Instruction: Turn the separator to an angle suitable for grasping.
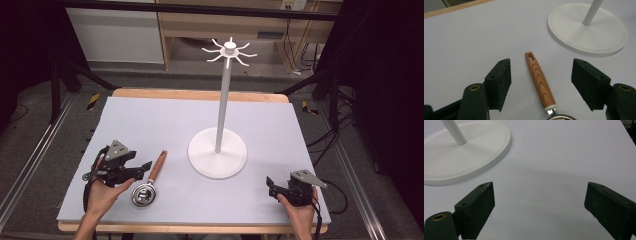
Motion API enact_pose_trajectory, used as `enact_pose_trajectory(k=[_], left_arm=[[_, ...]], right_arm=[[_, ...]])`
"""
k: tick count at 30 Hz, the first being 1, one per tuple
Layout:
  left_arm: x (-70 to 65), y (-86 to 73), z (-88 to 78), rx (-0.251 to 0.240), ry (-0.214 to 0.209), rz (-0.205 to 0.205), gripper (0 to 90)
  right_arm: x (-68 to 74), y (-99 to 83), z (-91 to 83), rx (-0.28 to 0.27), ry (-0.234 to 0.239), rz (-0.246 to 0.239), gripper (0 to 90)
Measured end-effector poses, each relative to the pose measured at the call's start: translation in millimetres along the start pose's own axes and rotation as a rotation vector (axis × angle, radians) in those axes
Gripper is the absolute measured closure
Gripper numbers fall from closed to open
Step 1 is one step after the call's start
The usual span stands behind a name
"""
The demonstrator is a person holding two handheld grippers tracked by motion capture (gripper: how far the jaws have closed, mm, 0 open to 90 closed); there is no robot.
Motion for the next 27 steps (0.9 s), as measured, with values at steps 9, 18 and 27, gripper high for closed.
enact_pose_trajectory(k=[9,18,27], left_arm=[[-3.3,1.7,10.3,0.037,-0.007,0.003,34.1],[-7.8,-5.5,28.4,0.115,-0.010,0.017,38.6],[-11.4,-16.9,43.3,0.199,-0.011,0.031,43.2]], right_arm=[[0.2,-0.1,-0.1,0.002,0.006,0.000,10.5],[-0.7,0.2,-0.9,-0.002,0.005,0.000,11.2],[-1.6,-0.6,-0.7,0.001,0.005,-0.004,12.0]])
Point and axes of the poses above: each handheld gripper's, and its own axes: z roughly forward along the jaws, y roughly out of its top, x roughly to its left, the point moved 7 cm from there along z, roughly forward along the jaws, and after that the axes turned 13 degrees about -x, right-handed, at the moved point
